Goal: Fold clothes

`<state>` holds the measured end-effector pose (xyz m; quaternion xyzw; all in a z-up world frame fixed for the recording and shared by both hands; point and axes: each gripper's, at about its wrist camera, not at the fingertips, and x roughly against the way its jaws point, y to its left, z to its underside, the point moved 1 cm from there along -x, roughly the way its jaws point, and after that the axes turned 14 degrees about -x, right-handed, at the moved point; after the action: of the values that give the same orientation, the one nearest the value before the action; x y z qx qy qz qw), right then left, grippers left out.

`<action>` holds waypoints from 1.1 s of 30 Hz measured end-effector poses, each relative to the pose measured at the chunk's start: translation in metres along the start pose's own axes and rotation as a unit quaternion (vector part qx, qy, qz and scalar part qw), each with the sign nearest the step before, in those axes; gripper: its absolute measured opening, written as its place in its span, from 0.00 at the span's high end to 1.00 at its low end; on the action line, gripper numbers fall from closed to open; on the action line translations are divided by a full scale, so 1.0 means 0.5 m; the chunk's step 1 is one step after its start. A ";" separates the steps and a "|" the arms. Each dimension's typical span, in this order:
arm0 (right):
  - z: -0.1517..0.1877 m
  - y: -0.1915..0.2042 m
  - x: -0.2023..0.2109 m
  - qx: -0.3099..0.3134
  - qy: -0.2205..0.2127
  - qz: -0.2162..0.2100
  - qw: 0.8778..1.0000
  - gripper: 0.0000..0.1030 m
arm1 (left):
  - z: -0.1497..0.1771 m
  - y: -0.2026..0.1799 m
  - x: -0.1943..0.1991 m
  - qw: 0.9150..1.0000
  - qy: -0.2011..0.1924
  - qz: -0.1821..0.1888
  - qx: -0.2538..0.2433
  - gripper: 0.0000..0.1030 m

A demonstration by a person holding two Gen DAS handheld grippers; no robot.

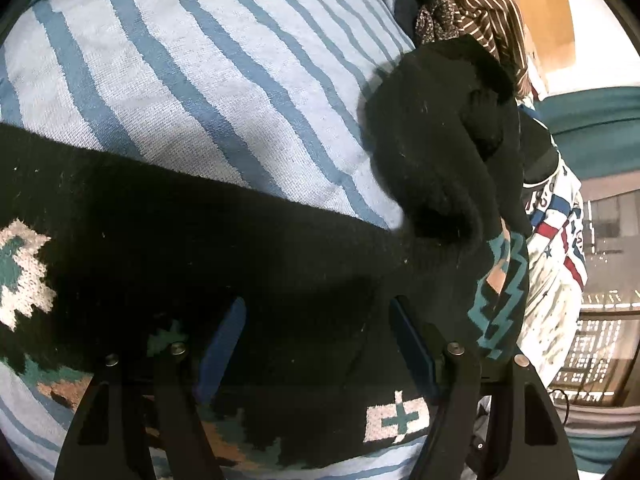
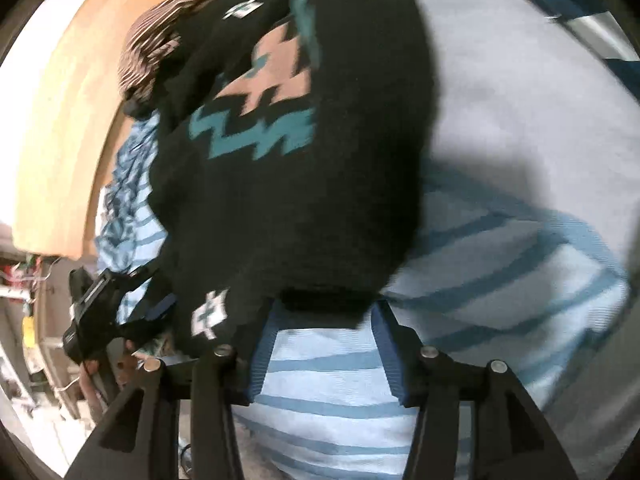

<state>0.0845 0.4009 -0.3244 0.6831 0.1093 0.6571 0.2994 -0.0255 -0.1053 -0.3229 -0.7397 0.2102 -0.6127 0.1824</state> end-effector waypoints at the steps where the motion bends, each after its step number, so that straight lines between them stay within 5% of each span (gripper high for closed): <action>1: 0.002 0.009 -0.016 0.010 0.010 0.000 1.000 0.49 | -0.002 0.000 0.000 1.000 0.000 -0.001 0.000 0.28; 4: -0.002 0.017 -0.061 0.011 0.024 0.013 1.000 0.49 | -0.006 -0.001 -0.002 1.000 -0.001 -0.006 -0.002 0.28; 5: -0.007 0.014 -0.065 0.003 0.017 0.005 1.000 0.56 | -0.001 -0.008 -0.007 1.000 -0.002 -0.008 -0.005 0.28; 6: -0.011 0.010 -0.065 -0.005 0.008 -0.006 1.000 0.64 | 0.004 -0.014 -0.011 1.000 -0.002 -0.009 -0.009 0.28; 7: -0.016 0.007 -0.061 -0.012 0.002 -0.022 1.000 0.90 | 0.008 -0.020 -0.014 1.000 -0.003 -0.011 -0.012 0.28; 8: -0.019 0.004 -0.052 -0.017 -0.003 -0.038 0.999 0.98 | 0.008 -0.020 -0.015 1.000 -0.004 -0.011 -0.014 0.28; 12: 0.010 0.021 0.055 0.008 -0.046 -0.043 0.998 0.99 | 0.007 -0.017 -0.012 1.000 -0.011 -0.006 -0.009 0.28; 17: 0.017 -0.107 0.067 -0.062 -0.017 0.086 0.994 0.99 | 0.007 -0.021 -0.008 0.999 -0.019 -0.020 0.022 0.28; 20: 0.020 -0.094 0.071 -0.059 -0.018 0.053 0.997 0.95 | 0.005 -0.032 -0.013 0.999 -0.016 -0.036 0.002 0.28; 24: 0.006 0.032 0.059 0.024 -0.023 -0.003 0.999 0.88 | -0.001 -0.041 -0.019 0.999 -0.009 -0.048 -0.015 0.28; 29: -0.037 0.098 -0.024 0.051 -0.007 -0.006 0.999 0.85 | -0.010 -0.037 -0.022 0.999 -0.009 -0.040 -0.011 0.28; 33: -0.037 0.031 -0.086 0.003 0.028 0.042 0.999 0.87 | -0.016 -0.032 -0.023 0.999 -0.010 -0.030 -0.005 0.28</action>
<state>0.0580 0.3701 -0.3522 0.6692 0.0908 0.6879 0.2660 -0.0340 -0.0858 -0.3224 -0.7524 0.1895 -0.6097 0.1624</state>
